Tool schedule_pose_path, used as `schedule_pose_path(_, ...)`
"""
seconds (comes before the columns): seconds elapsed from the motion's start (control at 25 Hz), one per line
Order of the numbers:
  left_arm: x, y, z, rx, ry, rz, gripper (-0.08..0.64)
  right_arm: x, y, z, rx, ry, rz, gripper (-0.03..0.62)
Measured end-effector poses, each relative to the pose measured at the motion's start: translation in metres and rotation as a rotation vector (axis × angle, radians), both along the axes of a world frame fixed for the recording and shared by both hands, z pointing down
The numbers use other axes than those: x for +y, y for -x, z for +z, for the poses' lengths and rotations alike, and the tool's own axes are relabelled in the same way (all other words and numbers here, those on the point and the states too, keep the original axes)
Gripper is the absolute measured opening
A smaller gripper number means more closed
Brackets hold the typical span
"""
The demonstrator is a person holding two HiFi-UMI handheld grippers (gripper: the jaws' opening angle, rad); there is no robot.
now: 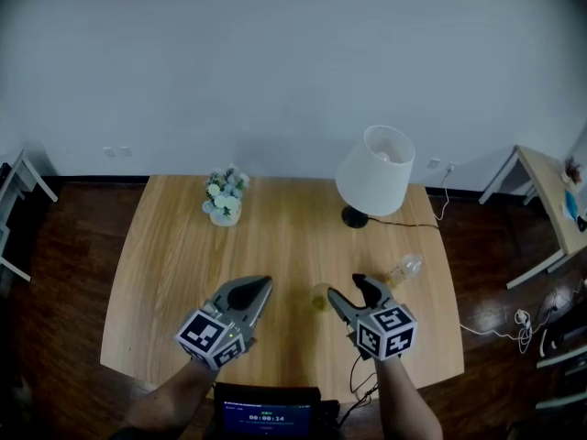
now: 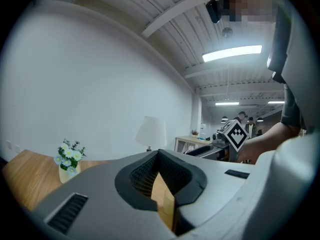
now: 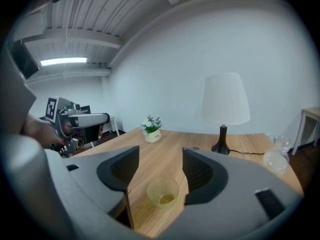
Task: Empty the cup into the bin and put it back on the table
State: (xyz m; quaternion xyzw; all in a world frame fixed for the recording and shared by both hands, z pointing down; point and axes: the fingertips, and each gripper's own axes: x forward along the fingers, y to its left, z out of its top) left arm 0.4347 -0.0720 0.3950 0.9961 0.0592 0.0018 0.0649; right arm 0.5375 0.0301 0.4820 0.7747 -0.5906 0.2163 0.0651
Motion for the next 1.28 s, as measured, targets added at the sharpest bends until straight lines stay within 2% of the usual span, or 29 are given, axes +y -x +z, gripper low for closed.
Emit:
schedule_pose_path(0.24, -0.006, -0.009, 0.035, -0.061, 0.003, -0.042, -0.009, -0.002, 0.001, 0.035, -0.030, 0.050, -0.017, 0.283)
schedule_pose_path(0.32, -0.004, -0.011, 0.042, -0.070, -0.007, -0.038, -0.009, -0.005, 0.001, 0.041, -0.023, 0.051, -0.022, 0.324)
schedule_pose_path(0.44, -0.004, -0.013, 0.055, -0.089, -0.004, -0.032, -0.009, -0.013, 0.000, 0.045, 0.005, 0.034, -0.028, 0.324)
schedule_pose_path(0.72, -0.008, -0.016, 0.061, -0.093, 0.000, -0.019, -0.009, -0.028, -0.006, 0.049, 0.008, 0.021, -0.034, 0.324)
schedule_pose_path(1.28, -0.024, -0.026, 0.074, -0.118, 0.018, -0.053, -0.009, -0.055, -0.011, 0.050, 0.014, 0.001, -0.052, 0.324)
